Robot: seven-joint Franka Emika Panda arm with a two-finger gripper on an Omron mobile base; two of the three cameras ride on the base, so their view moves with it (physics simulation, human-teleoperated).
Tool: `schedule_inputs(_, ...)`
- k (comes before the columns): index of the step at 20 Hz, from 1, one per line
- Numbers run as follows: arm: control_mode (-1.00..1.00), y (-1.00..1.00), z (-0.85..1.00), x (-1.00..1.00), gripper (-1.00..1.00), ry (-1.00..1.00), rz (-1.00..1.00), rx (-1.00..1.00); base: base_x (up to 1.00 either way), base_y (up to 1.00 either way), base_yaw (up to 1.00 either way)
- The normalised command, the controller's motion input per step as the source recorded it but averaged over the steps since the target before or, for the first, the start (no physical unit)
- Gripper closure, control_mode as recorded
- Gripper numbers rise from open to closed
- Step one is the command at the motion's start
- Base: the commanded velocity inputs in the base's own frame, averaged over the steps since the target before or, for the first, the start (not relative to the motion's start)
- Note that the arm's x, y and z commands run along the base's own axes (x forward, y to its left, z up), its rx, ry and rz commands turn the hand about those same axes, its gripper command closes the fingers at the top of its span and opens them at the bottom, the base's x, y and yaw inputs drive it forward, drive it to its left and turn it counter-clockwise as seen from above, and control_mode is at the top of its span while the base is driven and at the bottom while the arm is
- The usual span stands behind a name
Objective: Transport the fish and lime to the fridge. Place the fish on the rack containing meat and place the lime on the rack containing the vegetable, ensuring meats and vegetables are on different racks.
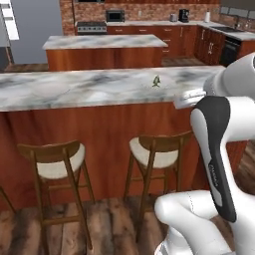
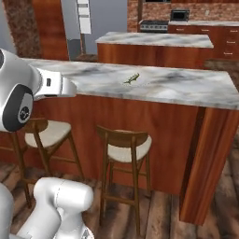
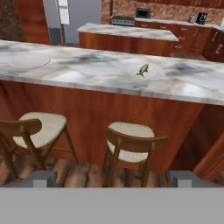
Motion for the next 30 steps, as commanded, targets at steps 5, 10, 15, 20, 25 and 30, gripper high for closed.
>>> schedule_inputs(5, 1.00, 0.00, 0.00, 0.00, -1.00, 0.00, 0.00, 0.00, 0.95, 0.00, -0.03)
schedule_inputs(10, 1.00, 0.00, 0.00, 0.00, -1.00, 0.00, 0.00, 0.00, 1.00, 0.00, -0.09)
schedule_inputs(15, 1.00, 0.00, 0.00, 0.00, -1.00, 0.00, 0.00, 0.00, 1.00, -0.02, -0.09)
schedule_inputs(20, 1.00, 0.00, 0.00, 0.00, -1.00, 0.00, 0.00, 0.00, 0.83, -0.14, -0.23)
schedule_inputs(25, 1.00, 0.00, 0.00, 0.00, -1.00, 0.00, 0.00, 0.00, 0.75, 0.00, -0.35)
schedule_inputs(30, 1.00, 0.00, 0.00, 0.00, -1.00, 0.00, 0.00, 0.00, 0.62, 0.00, -0.38)
